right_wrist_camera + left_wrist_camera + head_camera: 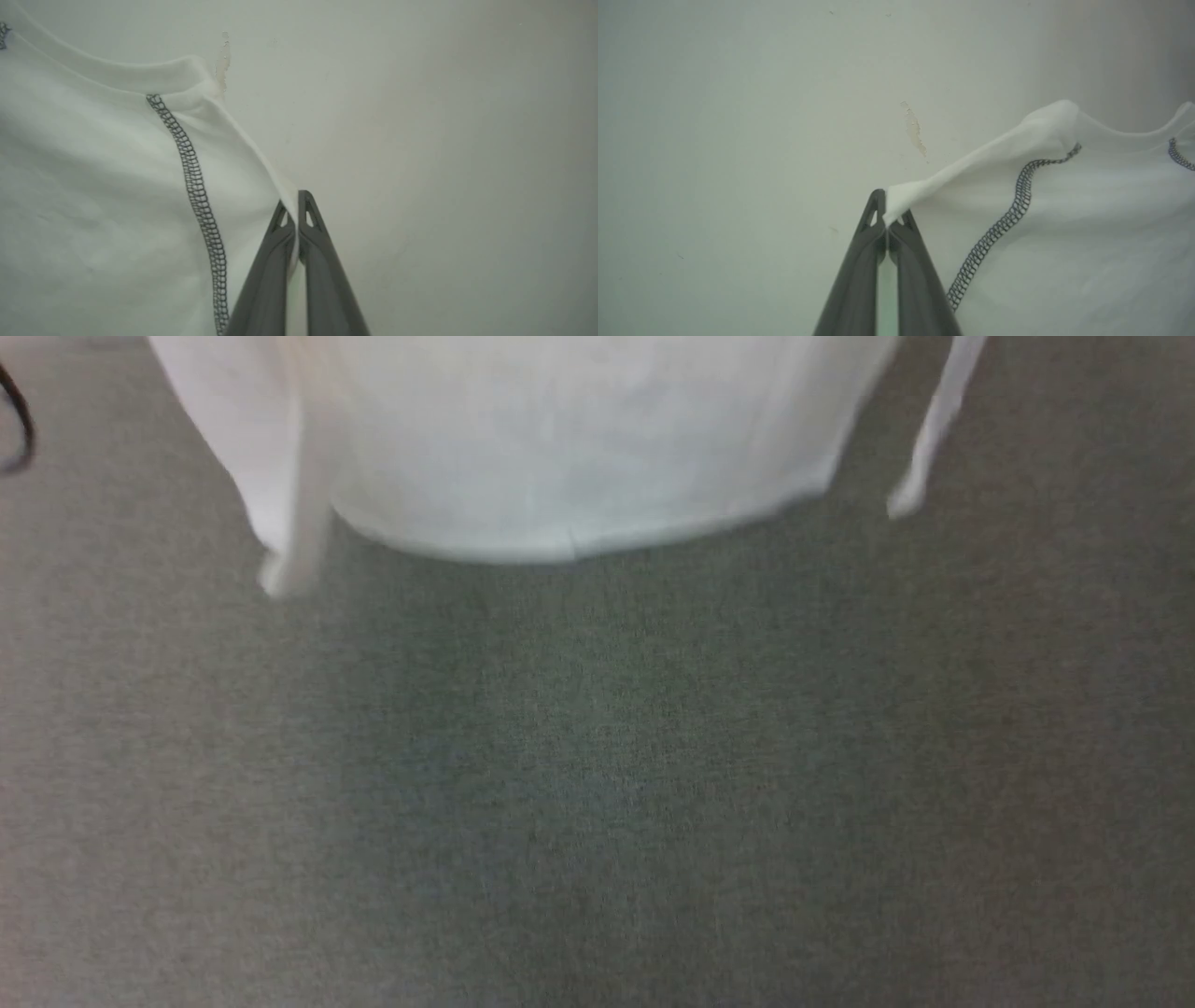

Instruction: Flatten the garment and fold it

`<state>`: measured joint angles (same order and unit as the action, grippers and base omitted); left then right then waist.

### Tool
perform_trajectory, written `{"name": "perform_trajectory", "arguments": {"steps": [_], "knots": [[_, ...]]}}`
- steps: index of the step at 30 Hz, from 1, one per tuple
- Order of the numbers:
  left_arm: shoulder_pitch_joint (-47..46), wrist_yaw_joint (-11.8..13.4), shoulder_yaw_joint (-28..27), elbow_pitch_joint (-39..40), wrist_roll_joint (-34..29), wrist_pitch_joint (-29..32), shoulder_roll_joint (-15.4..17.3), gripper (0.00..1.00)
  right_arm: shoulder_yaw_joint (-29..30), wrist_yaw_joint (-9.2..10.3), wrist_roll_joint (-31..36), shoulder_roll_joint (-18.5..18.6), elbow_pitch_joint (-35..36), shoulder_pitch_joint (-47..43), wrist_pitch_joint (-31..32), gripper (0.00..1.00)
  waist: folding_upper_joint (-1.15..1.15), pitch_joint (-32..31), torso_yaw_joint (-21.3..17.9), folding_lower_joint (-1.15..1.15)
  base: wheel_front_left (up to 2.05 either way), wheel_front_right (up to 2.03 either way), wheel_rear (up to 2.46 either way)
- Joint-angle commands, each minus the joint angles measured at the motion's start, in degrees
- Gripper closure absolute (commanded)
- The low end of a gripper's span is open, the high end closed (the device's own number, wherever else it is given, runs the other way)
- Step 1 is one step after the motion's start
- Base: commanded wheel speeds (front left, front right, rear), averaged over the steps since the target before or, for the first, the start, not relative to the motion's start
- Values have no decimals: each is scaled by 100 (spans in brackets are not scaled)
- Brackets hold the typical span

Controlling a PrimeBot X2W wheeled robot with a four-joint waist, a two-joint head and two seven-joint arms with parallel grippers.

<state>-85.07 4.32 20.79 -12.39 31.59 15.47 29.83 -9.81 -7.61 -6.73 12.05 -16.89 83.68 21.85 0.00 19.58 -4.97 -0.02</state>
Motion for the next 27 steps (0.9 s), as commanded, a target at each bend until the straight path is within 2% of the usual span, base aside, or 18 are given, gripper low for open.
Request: {"name": "perform_trajectory", "arguments": {"steps": [1,8,13,21,27], "knots": [[-307,31,-17,-186,-115,-185,-90,100,-8,12,215,-30,-192,338,-169,100,0,1056,-20,2,0,0,0],[-1307,-68,-14,-810,-468,-1150,-290,100,39,12,933,-213,-1079,1460,-921,100,0,1703,4,2,0,0,0],[-1420,-348,82,-1010,-575,-1646,-220,100,10,12,1109,-268,-1440,1678,-1321,100,0,2136,44,2,0,0,0],[-668,-721,92,-979,-343,-2328,-108,100,-152,12,809,-273,-1366,1039,-1853,100,0,2262,212,2,0,0,0],[595,-775,102,-269,-54,-2499,66,100,-367,12,197,-88,-535,-76,-1922,100,0,1823,352,2,0,0,0]]}}
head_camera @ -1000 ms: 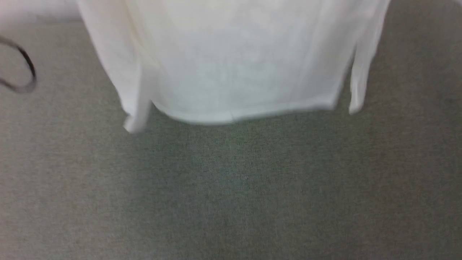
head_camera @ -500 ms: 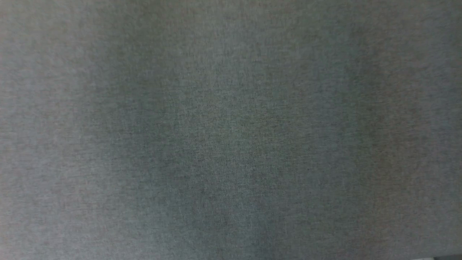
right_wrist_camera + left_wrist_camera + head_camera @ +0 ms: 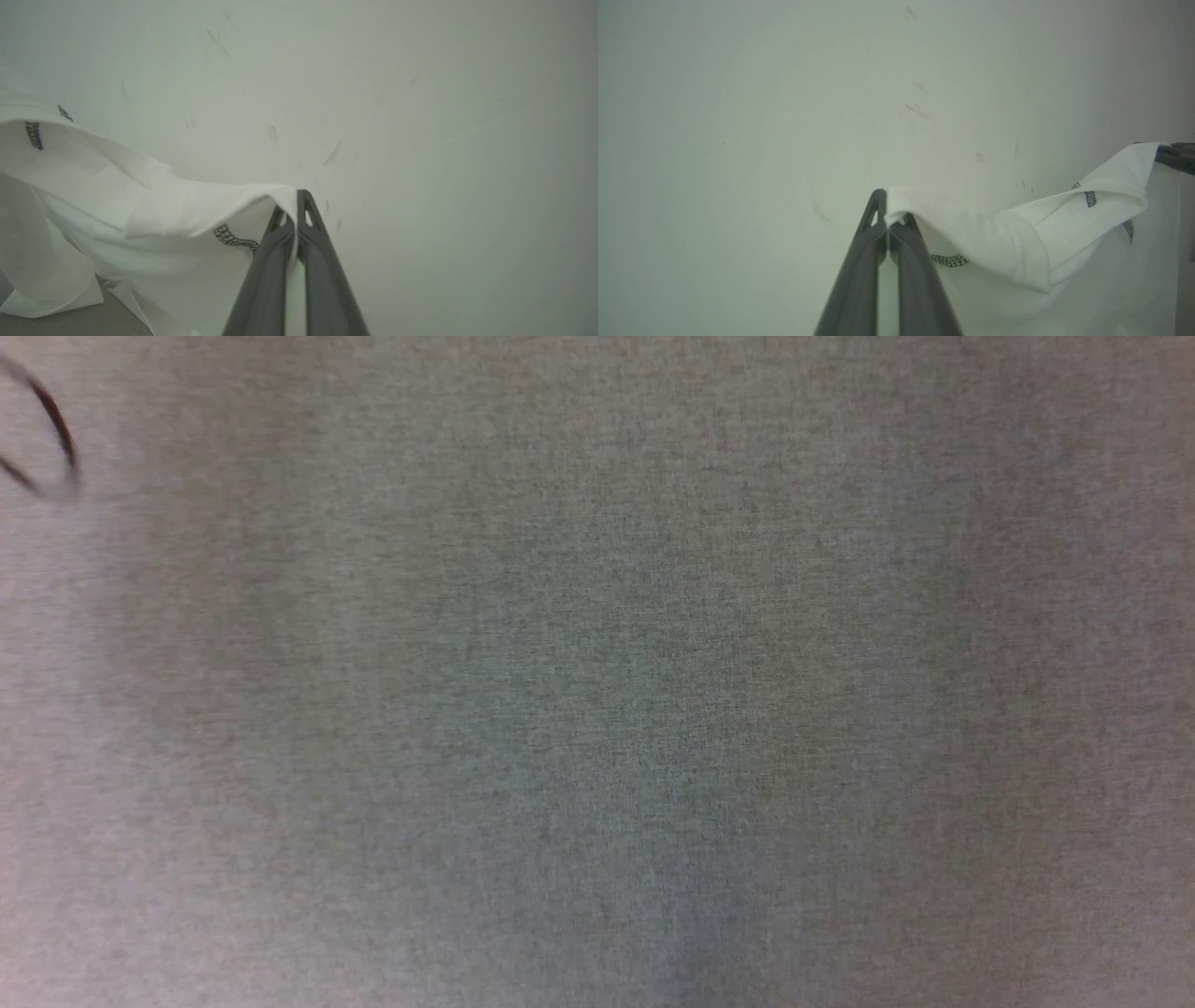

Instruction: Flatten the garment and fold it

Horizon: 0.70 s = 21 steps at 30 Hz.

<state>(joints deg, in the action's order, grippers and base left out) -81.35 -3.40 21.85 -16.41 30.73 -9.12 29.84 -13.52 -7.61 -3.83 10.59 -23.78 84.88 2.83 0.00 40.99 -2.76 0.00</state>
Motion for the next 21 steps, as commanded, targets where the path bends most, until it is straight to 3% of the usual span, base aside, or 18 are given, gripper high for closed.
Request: {"name": "perform_trajectory", "arguments": {"steps": [1,6,12,17,21], "knots": [[513,23,-2,317,77,-45,113,100,0,12,-180,98,374,-455,8,100,0,-420,142,0,0,0,0],[2111,357,26,1462,179,-21,414,100,118,12,-601,305,1551,-1923,411,100,0,-865,171,0,0,0,0],[4204,983,129,2737,204,-33,689,100,559,12,-814,397,2786,-3948,824,100,0,-1415,195,0,0,0,0],[5647,1425,374,3254,166,-56,778,100,898,12,-903,276,3415,-5583,984,100,0,-1822,206,0,0,0,0],[6322,1604,560,3317,215,-26,758,100,995,12,-970,203,3536,-6369,1033,100,0,-2005,206,0,0,0,0]]}}
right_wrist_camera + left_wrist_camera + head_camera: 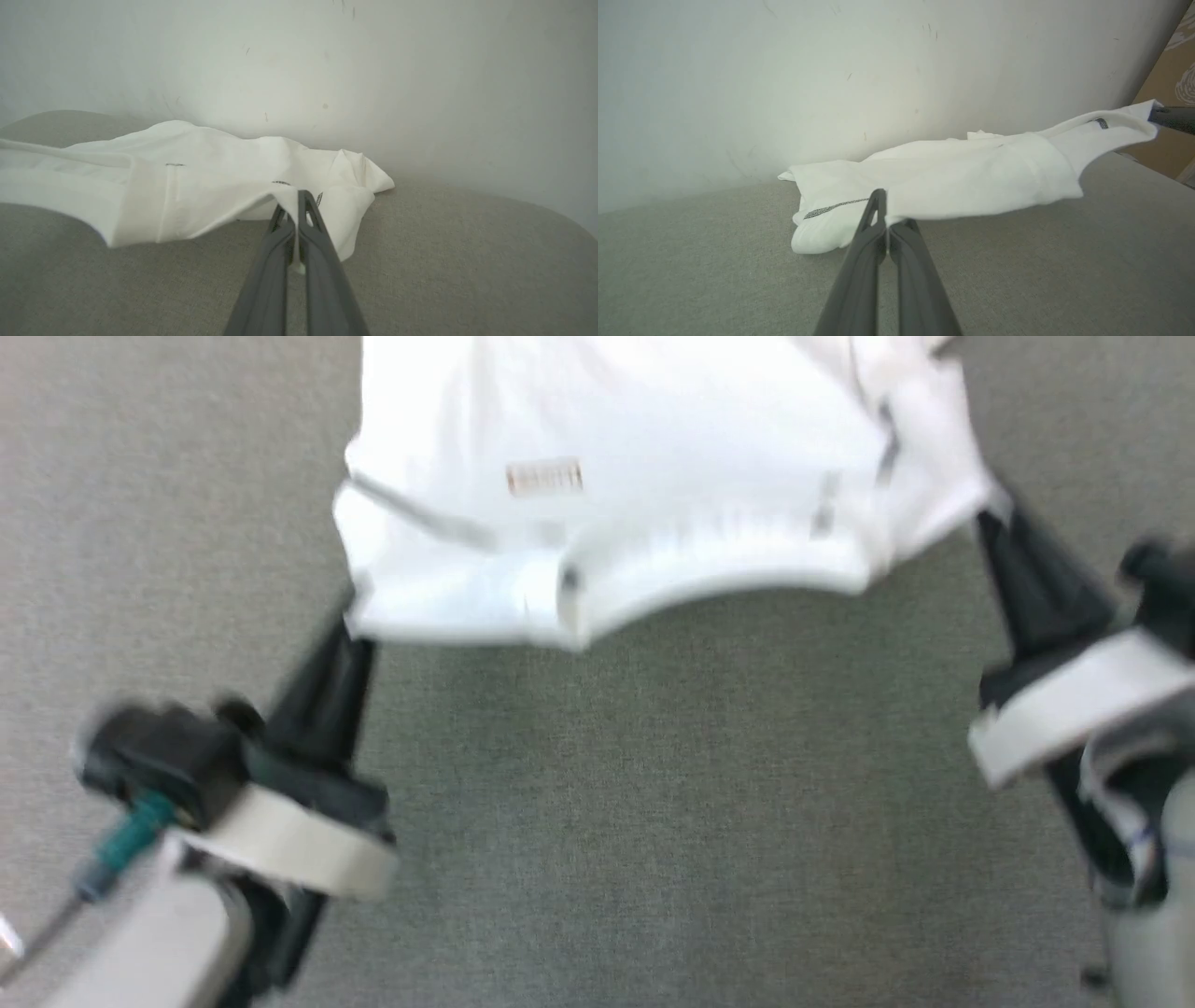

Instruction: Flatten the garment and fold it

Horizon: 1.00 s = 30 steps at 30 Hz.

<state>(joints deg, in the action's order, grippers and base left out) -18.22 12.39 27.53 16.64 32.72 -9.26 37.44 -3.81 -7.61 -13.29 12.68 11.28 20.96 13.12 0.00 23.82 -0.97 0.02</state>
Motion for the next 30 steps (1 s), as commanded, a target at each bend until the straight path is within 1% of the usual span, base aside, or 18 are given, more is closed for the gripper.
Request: {"name": "perform_trajectory", "arguments": {"steps": [1,4,6,9,14,20,24,30], "knots": [[204,62,55,-20,61,-2,-26,100,33,12,-32,-18,43,-199,14,100,0,-342,29,-2,0,0,0],[691,109,267,-191,149,83,-40,100,23,12,-115,-58,26,-730,81,100,0,-494,24,-2,0,0,0],[948,90,399,-348,237,172,-36,100,-11,12,-158,-39,13,-997,145,100,0,-594,18,-2,0,0,0],[1220,26,570,-532,372,318,-32,100,-34,12,-233,17,-29,-1360,301,100,0,-759,28,-2,0,0,0],[1560,-115,840,-729,649,698,-5,100,3,12,-424,77,-121,-1957,734,100,0,-1031,47,-2,0,0,0],[1775,-145,944,-748,810,850,24,100,69,12,-546,156,-89,-2483,1067,100,0,-1294,75,-2,0,0,0],[1979,-153,1069,-665,945,1026,34,100,90,12,-648,117,-21,-2764,1199,100,0,-1483,67,-2,0,0,0],[2307,-10,1100,-363,1155,1202,96,100,206,12,-797,79,313,-3235,1418,100,0,-1695,80,-2,0,0,0]]}}
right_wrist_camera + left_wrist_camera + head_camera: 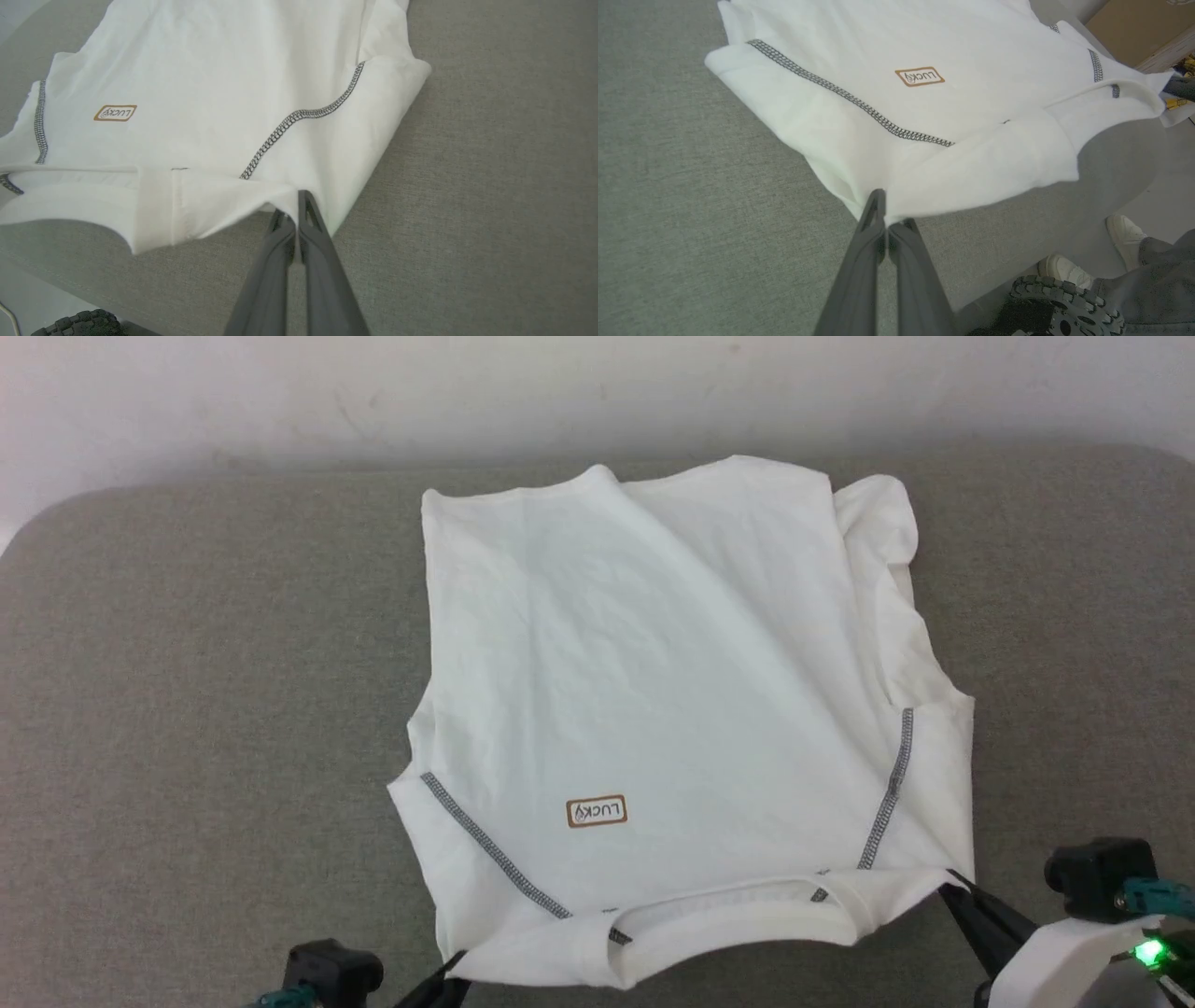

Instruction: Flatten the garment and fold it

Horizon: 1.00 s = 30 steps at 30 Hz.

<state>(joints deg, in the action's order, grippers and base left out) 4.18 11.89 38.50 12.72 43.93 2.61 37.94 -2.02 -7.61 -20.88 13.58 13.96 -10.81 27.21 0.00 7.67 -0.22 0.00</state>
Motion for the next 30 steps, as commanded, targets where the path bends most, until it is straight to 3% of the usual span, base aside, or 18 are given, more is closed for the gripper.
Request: {"name": "perform_trajectory", "arguments": {"steps": [1,10,17,23,30], "knots": [[134,71,4,114,72,56,77,100,27,12,-61,-7,133,-138,86,100,0,-110,4,0,0,0,0],[665,358,-130,1022,408,305,427,100,134,12,-339,-79,1033,-838,806,100,0,-222,-24,0,0,0,0],[525,505,-472,1621,235,9,550,100,324,12,-297,-110,1691,-694,806,100,0,-142,-27,0,0,0,0],[-180,392,-832,1757,67,-157,562,100,272,12,-218,-22,1840,215,672,100,0,191,-27,0,0,0,0],[-1965,-15,-1284,1109,181,139,440,100,-265,12,3,399,1248,2495,625,100,0,640,-79,0,0,0,0]]}}
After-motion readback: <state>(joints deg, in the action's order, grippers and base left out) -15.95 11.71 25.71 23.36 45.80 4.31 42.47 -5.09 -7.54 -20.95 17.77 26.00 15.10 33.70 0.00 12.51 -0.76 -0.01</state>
